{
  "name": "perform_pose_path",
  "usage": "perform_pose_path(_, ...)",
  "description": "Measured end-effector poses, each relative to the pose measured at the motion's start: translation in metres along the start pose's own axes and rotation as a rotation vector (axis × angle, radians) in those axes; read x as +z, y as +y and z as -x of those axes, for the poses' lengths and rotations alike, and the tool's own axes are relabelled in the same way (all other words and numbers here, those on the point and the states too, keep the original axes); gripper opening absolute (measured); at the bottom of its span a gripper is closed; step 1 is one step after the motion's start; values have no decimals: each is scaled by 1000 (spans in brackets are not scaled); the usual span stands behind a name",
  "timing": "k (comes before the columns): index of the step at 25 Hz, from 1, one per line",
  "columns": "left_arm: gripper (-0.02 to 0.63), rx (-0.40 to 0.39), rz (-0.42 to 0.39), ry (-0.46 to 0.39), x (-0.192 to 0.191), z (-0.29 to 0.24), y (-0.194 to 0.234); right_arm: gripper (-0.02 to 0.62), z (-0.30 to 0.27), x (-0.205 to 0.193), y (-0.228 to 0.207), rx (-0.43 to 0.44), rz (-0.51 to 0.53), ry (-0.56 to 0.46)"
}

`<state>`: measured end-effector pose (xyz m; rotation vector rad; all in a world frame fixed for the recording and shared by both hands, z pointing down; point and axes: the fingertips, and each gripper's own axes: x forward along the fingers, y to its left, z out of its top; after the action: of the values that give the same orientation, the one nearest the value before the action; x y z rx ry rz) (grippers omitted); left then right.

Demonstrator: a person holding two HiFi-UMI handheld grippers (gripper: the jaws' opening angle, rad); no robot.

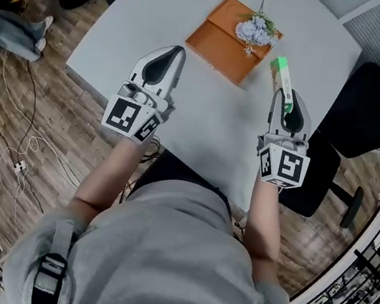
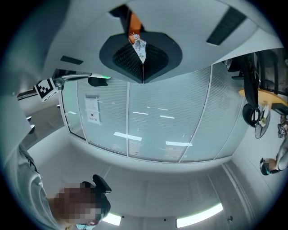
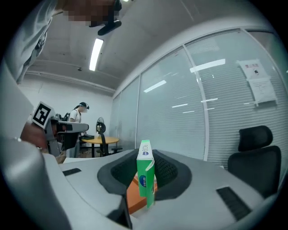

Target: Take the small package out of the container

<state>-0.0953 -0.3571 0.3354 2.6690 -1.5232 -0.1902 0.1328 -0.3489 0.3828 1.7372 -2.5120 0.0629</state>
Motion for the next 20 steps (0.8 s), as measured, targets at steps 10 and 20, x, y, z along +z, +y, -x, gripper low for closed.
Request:
perform_pose_path(10, 20, -47, -30, -51, 38, 4, -46, 114, 69, 71, -27, -84, -37, -197)
perform_pose_path(20, 20, -64, -38, -54, 45, 4, -47, 114, 79, 87, -18, -103, -15, -252)
